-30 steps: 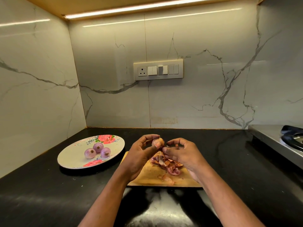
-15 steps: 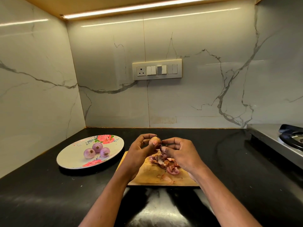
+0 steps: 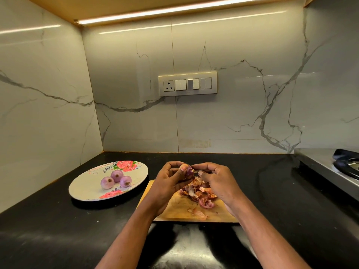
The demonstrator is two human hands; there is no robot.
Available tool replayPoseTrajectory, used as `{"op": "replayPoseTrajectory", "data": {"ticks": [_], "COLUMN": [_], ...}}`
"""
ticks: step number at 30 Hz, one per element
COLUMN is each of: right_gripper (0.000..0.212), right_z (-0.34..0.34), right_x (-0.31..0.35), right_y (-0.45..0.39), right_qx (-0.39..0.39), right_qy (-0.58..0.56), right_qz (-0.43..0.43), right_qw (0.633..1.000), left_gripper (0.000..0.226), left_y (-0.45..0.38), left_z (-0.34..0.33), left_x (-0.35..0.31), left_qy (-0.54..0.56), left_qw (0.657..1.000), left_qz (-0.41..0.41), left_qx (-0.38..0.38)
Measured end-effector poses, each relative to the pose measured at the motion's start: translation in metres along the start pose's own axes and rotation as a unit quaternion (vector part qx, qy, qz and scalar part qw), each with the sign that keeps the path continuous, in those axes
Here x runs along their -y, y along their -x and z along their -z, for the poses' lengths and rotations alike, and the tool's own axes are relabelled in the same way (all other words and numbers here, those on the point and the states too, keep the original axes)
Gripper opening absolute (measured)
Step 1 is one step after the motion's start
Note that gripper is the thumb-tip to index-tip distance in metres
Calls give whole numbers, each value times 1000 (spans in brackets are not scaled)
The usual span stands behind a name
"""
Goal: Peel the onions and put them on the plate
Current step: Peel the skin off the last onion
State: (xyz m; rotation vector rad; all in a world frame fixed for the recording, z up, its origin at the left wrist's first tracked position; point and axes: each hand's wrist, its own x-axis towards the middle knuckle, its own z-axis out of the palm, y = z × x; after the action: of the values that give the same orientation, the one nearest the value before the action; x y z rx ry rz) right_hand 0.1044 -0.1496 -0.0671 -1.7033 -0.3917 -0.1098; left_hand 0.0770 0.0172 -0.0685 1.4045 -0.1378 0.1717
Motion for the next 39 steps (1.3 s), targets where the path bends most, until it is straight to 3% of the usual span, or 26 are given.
{"op": "replayPoseTrajectory", "data": {"ticks": [10, 16, 19, 22, 29, 34, 39], "right_gripper": [27, 30, 19, 22, 5, 4, 7], "right_z": [-4, -2, -2, -4, -6, -5, -4], "right_x": [0, 1, 0, -2, 0, -2, -3], "right_y": [0, 1, 1, 1, 4, 3, 1], "right_qx": [-3, 9, 7, 15, -65, -110, -158], "right_qy": [3, -5, 12, 70, 101, 124, 159], "right_qz": [16, 16, 57, 102, 156, 162, 172], "right_qw": [1000, 1000, 998, 992, 980, 973, 959], "left_gripper": [49, 37, 39, 45, 47, 34, 45], "left_y": [0, -1, -1, -1, 1, 3, 4], "left_z": [2, 3, 5, 5, 1, 0, 0], "left_x": [-1, -1, -1, -1, -2, -5, -6], "left_qy": [2, 3, 6, 0, 3, 29, 29], "left_qw": [1000, 999, 999, 999, 998, 996, 997], "left_qz": [3, 21, 35, 46, 70, 73, 37], "left_qx": [-11, -29, -36, -29, 1, 45, 56]}}
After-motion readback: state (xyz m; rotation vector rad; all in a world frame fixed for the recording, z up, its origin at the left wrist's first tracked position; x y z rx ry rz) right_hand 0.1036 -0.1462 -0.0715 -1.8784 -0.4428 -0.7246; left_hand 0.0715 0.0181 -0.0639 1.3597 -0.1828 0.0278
